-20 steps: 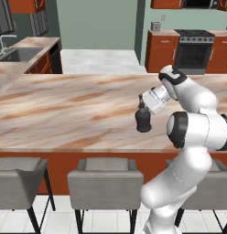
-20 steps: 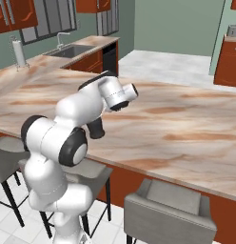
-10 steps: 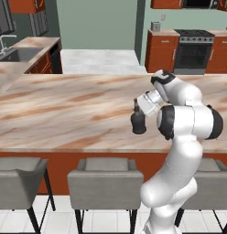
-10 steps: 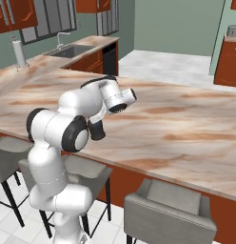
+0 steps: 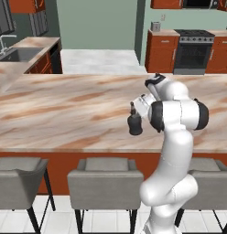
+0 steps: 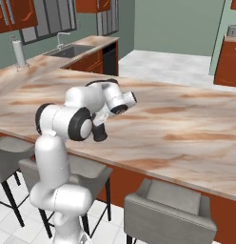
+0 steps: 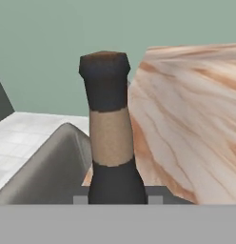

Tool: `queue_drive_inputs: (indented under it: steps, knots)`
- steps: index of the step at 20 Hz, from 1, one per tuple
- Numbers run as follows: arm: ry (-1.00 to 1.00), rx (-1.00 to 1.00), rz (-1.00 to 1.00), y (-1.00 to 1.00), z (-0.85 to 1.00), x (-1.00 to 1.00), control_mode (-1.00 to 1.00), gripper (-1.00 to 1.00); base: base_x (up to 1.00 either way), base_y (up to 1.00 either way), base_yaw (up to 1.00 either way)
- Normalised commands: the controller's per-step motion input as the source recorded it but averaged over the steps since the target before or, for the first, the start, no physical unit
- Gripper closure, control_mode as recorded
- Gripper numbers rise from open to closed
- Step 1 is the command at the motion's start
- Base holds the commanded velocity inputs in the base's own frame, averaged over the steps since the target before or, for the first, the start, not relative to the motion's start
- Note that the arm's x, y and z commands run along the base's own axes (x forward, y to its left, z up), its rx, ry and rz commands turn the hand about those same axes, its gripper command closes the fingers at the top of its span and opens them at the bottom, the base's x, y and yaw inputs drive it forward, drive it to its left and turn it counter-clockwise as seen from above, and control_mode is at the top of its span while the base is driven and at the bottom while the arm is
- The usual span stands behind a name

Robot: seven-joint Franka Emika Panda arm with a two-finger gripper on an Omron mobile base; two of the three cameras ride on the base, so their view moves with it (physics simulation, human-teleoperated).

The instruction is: Get the candle and the liquor from the cabinet and move them to the dining counter.

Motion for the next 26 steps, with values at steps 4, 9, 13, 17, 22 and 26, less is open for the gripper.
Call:
queue_drive_inputs:
  steps: [4,9,13,17,22,26]
  knots:
    - [0.00,0.01,0.11,-0.06,-0.27,0.43,-1.00,1.00,0.00,0.00,0.00]
    - [0.00,0.01,0.12,-0.08,-0.27,0.39,-1.00,1.00,0.00,0.00,0.00]
    - [0.00,0.01,0.11,-0.09,-0.28,0.34,-1.00,1.00,0.00,0.00,0.00]
    - [0.00,0.03,0.07,-0.11,-0.27,0.32,-1.00,1.00,0.00,0.00,0.00]
    - [-0.01,0.02,0.06,-0.06,-0.29,0.23,-1.00,1.00,0.00,0.00,0.00]
    - [-0.10,0.01,0.06,0.00,-0.31,-0.03,-1.00,1.00,0.00,0.00,0.00]
